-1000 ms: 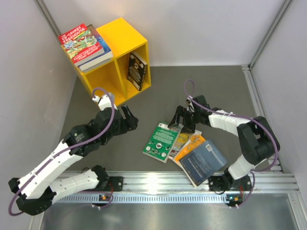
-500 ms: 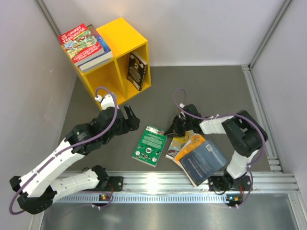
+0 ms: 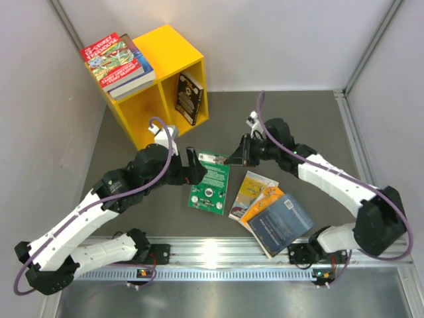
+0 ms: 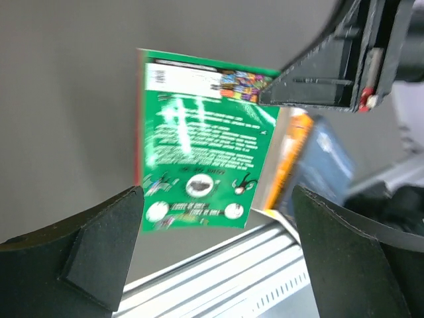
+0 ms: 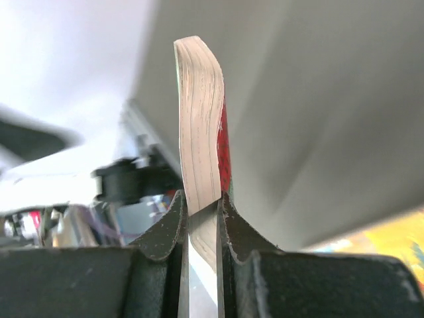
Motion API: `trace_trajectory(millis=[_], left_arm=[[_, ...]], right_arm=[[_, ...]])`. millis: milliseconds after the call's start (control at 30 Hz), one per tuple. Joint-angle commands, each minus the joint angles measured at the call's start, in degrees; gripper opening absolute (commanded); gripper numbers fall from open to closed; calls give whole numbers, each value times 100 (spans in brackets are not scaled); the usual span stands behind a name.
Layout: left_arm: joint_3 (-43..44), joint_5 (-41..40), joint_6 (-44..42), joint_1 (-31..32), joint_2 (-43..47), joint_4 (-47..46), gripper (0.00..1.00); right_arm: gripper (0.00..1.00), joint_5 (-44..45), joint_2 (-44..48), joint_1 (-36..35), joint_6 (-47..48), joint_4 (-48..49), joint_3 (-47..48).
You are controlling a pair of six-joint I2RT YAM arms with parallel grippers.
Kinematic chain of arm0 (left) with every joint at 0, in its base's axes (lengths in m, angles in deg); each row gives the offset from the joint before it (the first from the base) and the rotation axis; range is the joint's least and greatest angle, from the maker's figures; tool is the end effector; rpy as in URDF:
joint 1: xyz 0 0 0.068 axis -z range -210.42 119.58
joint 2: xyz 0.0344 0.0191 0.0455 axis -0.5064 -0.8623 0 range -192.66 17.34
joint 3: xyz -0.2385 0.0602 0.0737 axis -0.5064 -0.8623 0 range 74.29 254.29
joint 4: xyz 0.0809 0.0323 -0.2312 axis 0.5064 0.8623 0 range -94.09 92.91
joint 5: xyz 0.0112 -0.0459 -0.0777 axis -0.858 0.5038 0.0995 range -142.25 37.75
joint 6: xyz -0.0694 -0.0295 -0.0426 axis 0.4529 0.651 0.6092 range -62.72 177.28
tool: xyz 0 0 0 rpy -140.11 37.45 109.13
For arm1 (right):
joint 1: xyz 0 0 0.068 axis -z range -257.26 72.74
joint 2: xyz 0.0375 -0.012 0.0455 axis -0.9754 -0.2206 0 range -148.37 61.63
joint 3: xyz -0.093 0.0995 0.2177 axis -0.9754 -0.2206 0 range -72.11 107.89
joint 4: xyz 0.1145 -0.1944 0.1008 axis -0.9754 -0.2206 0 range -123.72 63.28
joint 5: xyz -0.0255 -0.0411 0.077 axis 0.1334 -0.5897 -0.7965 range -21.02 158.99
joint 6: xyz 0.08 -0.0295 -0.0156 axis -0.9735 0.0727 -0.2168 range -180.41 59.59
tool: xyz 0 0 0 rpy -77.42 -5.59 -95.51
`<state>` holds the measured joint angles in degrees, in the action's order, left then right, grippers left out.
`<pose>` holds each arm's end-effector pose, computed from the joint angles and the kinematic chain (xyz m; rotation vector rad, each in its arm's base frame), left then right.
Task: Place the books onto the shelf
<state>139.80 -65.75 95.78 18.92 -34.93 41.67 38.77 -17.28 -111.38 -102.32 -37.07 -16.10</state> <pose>0.1461 -0.1429 0.3403 0.0652 2.1906 -0.6459 0.2471 0.2140 0.2453 -0.1821 2.3668 1.2811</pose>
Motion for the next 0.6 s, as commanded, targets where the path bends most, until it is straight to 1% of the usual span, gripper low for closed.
trace_trajectory(millis=[0, 33, 67, 200, 300, 433, 533, 567], left_arm=[[-13, 997, -685, -74, 86, -1138, 98], [5, 1233, -773, -100, 51, -1218, 98], [22, 1288, -835, -109, 33, -1253, 98], [110, 1175, -1169, -197, 6, -1157, 98], [224, 972, -1345, -311, 59, -964, 98], [356, 901, -1521, -408, 94, -726, 98], [374, 1042, -1530, -408, 138, -717, 98], [365, 1268, -1478, -417, 173, -743, 98]], right_arm=[[0, -1082, 745, -68, 350, -81, 717], [0, -1309, 955, -59, 350, -99, 762], [0, -1459, 1044, -41, 315, -99, 806], [0, -2101, 1413, 117, 166, -108, 999], [0, -2278, 1616, 248, -1, -64, 1017], [0, -2576, 1800, 433, -317, 155, 921], [0, -2682, 1897, 626, -589, 445, 763], [0, -2700, 1915, 749, -660, 559, 649]])
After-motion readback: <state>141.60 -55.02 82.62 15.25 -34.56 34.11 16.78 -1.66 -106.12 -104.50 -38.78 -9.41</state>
